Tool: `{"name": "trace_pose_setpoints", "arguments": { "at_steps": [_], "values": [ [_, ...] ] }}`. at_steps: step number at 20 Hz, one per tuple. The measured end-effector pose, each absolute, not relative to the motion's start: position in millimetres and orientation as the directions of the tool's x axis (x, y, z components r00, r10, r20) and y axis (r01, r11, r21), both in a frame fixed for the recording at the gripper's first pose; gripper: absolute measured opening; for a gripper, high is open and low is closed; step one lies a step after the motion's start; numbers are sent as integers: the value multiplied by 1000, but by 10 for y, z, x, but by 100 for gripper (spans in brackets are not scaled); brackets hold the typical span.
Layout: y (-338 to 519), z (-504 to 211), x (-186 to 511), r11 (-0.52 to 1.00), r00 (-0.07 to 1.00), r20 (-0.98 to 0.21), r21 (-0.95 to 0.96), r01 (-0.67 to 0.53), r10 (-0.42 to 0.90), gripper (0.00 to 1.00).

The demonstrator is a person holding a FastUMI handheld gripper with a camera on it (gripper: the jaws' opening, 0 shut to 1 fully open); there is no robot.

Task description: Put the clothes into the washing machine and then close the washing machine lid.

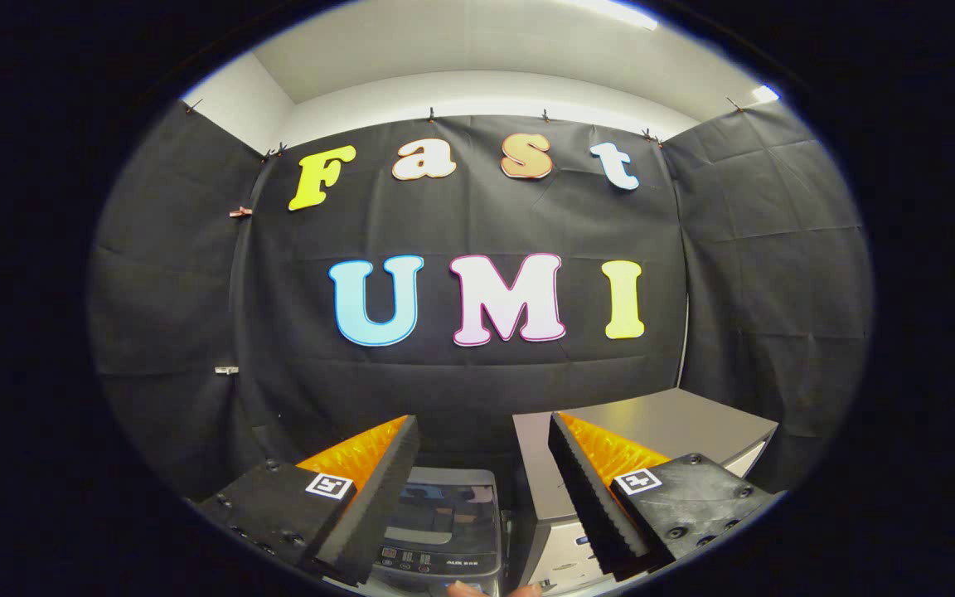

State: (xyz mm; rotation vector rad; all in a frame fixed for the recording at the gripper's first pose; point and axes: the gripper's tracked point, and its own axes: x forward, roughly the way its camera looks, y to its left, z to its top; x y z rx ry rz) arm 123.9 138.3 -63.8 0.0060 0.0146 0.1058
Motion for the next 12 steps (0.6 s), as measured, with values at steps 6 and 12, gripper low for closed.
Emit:
{"name": "trace_pose_setpoints", "arguments": {
  "at_steps": [6, 12],
  "values": [
    [1357, -698, 857, 992, 992, -35, 43, -119, 121, 99],
    [869, -615, 394, 996, 999, -2, 79, -34, 34, 99]
  ]
}}
